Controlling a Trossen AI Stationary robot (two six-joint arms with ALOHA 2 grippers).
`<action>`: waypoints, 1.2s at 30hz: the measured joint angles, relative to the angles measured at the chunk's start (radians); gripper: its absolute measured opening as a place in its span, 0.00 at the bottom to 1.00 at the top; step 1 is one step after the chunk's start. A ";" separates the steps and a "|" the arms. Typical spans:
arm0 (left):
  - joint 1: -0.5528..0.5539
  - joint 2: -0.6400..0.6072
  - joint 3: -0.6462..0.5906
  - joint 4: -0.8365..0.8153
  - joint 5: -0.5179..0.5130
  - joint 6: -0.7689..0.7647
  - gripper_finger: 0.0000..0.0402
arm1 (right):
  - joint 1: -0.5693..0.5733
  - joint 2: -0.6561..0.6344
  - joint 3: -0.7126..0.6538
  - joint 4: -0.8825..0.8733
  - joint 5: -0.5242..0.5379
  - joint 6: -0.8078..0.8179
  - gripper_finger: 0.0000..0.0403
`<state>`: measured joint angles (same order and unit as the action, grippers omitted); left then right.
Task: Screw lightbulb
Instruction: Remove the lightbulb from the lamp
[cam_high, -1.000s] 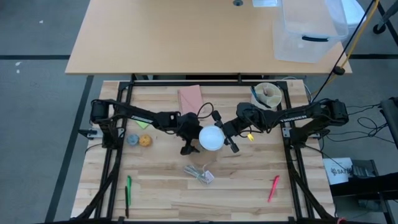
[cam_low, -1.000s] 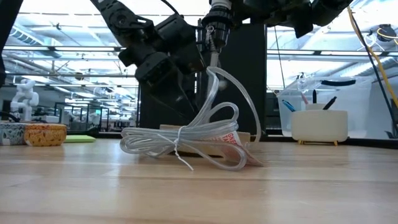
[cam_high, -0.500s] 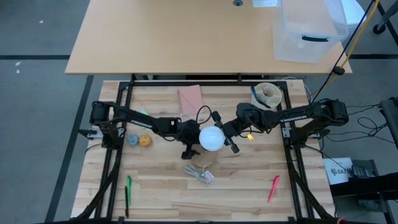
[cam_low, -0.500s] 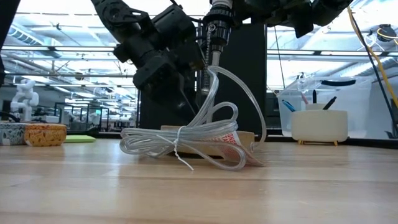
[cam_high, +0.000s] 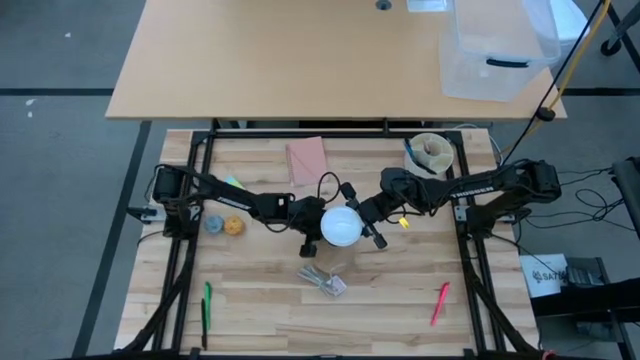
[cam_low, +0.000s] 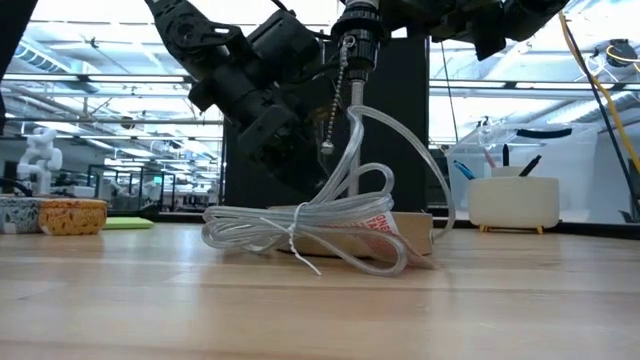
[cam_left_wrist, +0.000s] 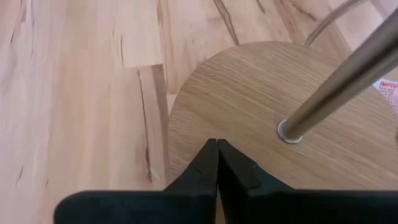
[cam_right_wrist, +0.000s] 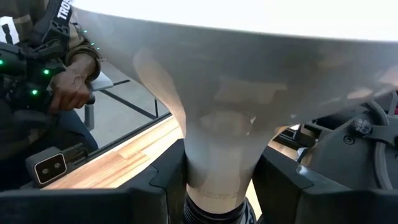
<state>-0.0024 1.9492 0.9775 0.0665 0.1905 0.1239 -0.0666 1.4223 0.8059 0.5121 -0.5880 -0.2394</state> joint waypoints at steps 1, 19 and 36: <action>-0.002 0.007 0.001 0.008 0.000 -0.004 0.01 | 0.000 0.000 0.000 0.000 0.000 0.000 0.35; -0.007 -0.130 -0.010 -0.078 -0.060 0.043 0.00 | -0.002 -0.002 0.000 -0.004 0.023 -0.022 0.35; -0.013 -0.208 -0.023 -0.199 -0.122 -0.010 0.00 | -0.006 -0.003 0.003 -0.018 0.017 -0.017 0.35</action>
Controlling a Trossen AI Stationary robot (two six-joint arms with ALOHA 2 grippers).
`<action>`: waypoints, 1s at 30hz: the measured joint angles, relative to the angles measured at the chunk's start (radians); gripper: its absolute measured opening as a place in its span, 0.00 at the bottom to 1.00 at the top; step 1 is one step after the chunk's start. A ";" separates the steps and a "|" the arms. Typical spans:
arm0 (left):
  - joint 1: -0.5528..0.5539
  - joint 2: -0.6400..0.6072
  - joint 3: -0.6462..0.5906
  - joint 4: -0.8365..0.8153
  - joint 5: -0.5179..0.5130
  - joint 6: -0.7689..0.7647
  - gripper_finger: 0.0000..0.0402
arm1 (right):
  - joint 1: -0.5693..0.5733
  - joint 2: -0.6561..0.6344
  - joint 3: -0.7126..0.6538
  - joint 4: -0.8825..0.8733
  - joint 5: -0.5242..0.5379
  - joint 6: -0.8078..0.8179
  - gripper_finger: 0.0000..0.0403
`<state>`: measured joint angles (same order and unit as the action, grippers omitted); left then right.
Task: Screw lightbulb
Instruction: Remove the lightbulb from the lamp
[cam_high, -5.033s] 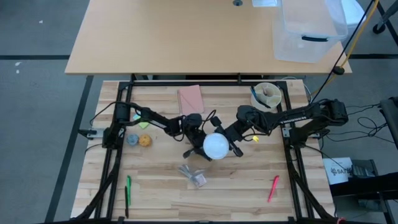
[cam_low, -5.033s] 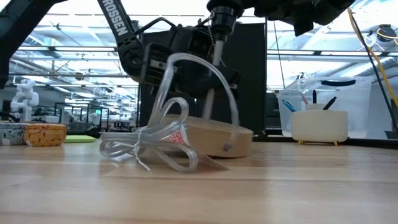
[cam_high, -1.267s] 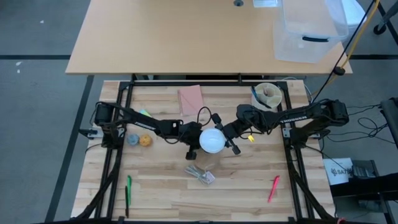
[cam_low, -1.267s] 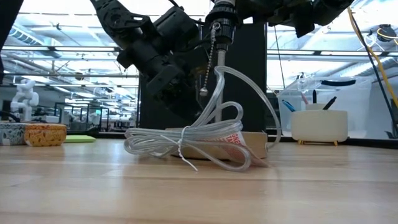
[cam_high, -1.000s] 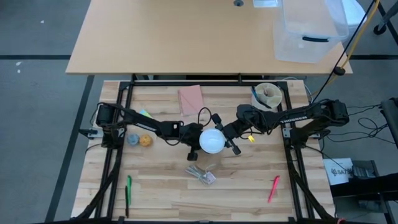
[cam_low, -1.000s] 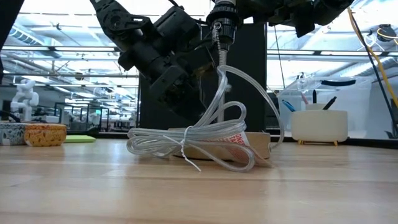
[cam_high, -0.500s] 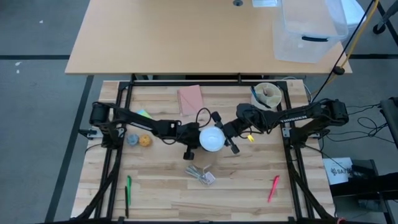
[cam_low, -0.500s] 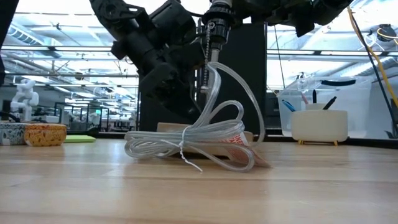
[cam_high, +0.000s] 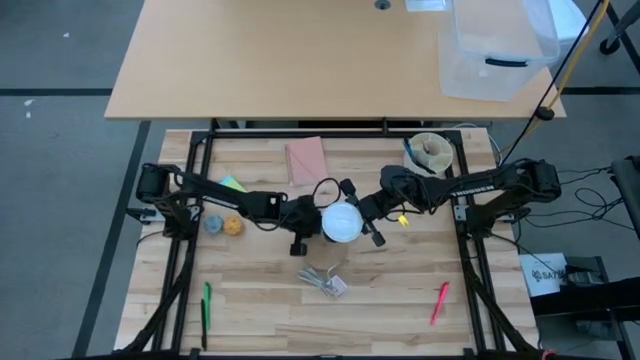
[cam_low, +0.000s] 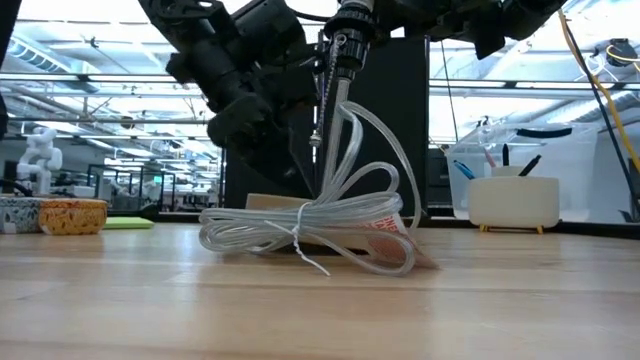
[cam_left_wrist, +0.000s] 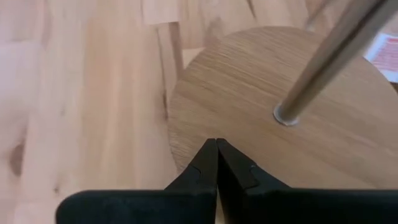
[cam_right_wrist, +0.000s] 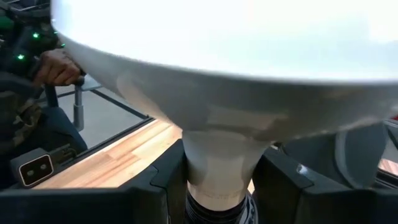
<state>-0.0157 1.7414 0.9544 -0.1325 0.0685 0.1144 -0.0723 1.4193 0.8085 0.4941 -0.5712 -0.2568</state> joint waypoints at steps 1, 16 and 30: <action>-0.001 -0.009 -0.011 0.005 0.008 -0.003 0.00 | 0.000 0.000 0.000 -0.002 0.001 0.003 0.35; -0.075 -0.147 -0.237 0.363 0.125 -0.097 0.00 | -0.008 0.000 0.000 -0.003 0.009 0.005 0.35; -0.059 0.129 -0.217 0.570 0.044 -0.245 0.00 | -0.008 0.002 -0.002 -0.018 0.027 0.032 0.35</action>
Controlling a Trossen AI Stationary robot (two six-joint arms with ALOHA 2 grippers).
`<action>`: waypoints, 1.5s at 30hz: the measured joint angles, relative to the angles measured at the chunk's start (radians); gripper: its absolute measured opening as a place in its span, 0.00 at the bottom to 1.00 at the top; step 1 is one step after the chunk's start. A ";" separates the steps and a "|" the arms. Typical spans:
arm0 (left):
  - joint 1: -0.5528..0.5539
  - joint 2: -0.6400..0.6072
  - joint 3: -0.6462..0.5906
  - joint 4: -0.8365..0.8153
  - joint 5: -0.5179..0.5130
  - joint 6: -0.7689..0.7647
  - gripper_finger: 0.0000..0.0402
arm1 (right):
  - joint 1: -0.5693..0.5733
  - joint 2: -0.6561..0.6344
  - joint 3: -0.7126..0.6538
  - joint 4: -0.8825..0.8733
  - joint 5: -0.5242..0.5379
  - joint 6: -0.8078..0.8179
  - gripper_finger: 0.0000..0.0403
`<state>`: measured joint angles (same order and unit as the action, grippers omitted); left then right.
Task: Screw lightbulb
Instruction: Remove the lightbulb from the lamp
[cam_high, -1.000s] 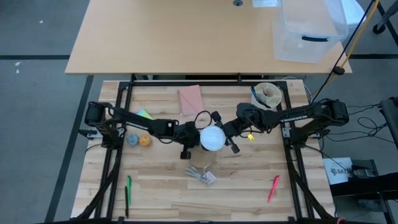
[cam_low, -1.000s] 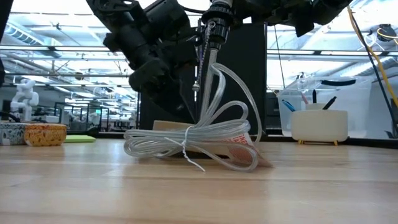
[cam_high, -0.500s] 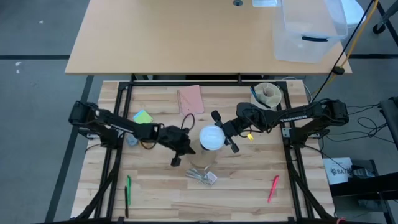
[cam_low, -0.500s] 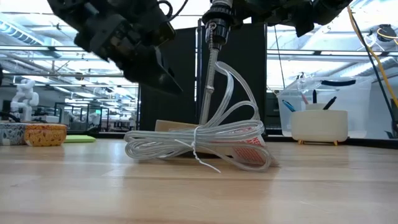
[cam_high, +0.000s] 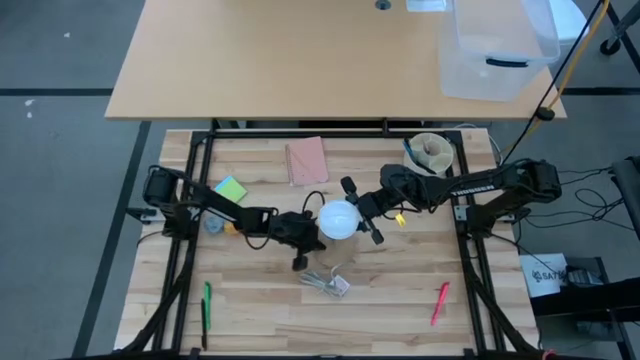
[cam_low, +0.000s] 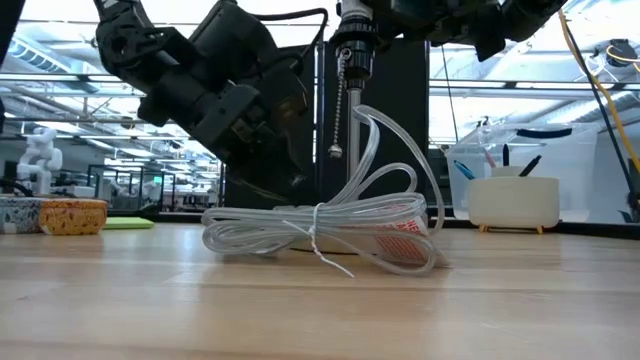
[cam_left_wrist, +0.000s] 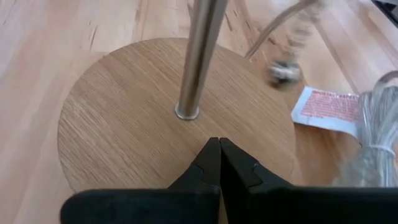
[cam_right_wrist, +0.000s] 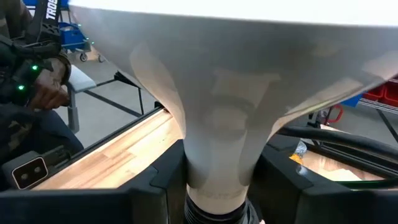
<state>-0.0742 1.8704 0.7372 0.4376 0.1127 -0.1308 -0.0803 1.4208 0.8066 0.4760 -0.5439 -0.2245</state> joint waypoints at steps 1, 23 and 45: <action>0.000 0.006 0.000 0.008 -0.002 -0.005 0.00 | 0.000 0.000 0.000 0.000 0.000 0.000 0.35; 0.017 0.015 0.000 0.047 0.010 -0.039 0.00 | -0.100 0.006 0.038 -0.038 -0.330 -0.087 0.35; 0.027 0.016 0.000 0.041 0.004 -0.072 0.00 | 0.001 -0.009 0.055 -0.001 -0.046 0.031 0.61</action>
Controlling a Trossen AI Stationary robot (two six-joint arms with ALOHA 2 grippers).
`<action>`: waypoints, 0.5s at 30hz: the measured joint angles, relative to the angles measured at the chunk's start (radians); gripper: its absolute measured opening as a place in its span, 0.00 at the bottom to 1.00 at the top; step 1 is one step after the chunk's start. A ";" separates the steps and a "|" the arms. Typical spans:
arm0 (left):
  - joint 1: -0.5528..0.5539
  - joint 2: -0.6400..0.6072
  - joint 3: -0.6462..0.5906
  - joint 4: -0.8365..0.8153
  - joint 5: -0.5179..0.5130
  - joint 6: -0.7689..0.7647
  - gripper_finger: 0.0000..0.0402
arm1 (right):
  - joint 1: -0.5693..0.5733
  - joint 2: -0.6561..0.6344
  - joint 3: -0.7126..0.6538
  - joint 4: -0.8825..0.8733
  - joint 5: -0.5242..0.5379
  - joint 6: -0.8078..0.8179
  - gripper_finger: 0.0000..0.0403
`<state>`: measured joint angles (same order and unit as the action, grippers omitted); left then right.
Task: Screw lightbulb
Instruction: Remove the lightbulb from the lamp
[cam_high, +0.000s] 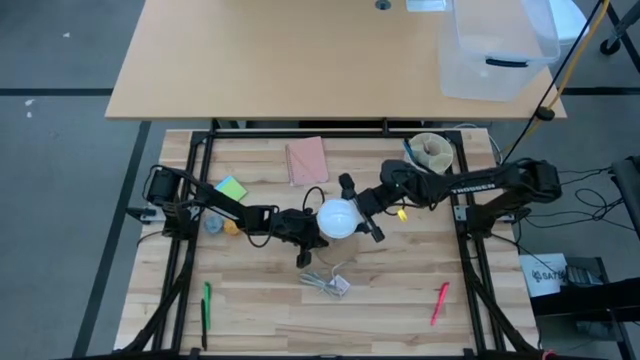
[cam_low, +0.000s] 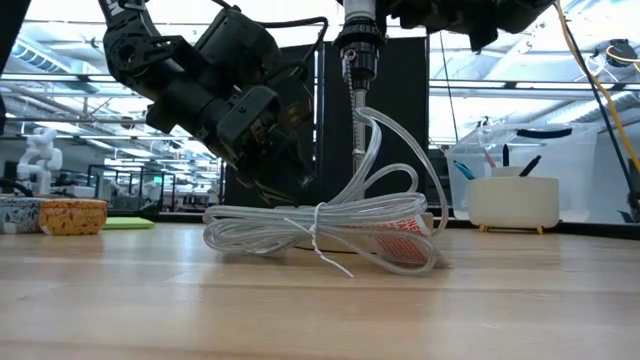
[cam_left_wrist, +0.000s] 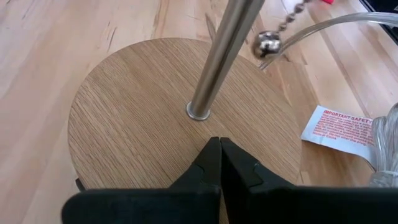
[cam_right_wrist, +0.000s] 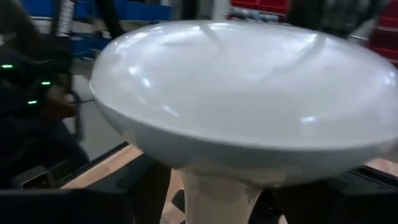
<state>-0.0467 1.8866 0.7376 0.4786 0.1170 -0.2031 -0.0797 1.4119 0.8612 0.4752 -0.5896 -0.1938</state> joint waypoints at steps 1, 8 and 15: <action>0.000 0.000 0.000 0.000 0.000 0.000 0.00 | 0.011 -0.004 0.000 -0.007 0.036 0.005 0.62; 0.001 0.000 0.000 0.000 0.003 0.000 0.00 | 0.068 -0.053 0.003 -0.114 0.258 0.021 0.63; 0.001 0.000 0.000 0.002 0.003 0.000 0.00 | 0.156 -0.124 0.001 -0.206 0.520 0.035 0.63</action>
<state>-0.0460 1.8866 0.7376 0.4805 0.1200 -0.2030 0.0768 1.2876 0.8623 0.2688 -0.0700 -0.1592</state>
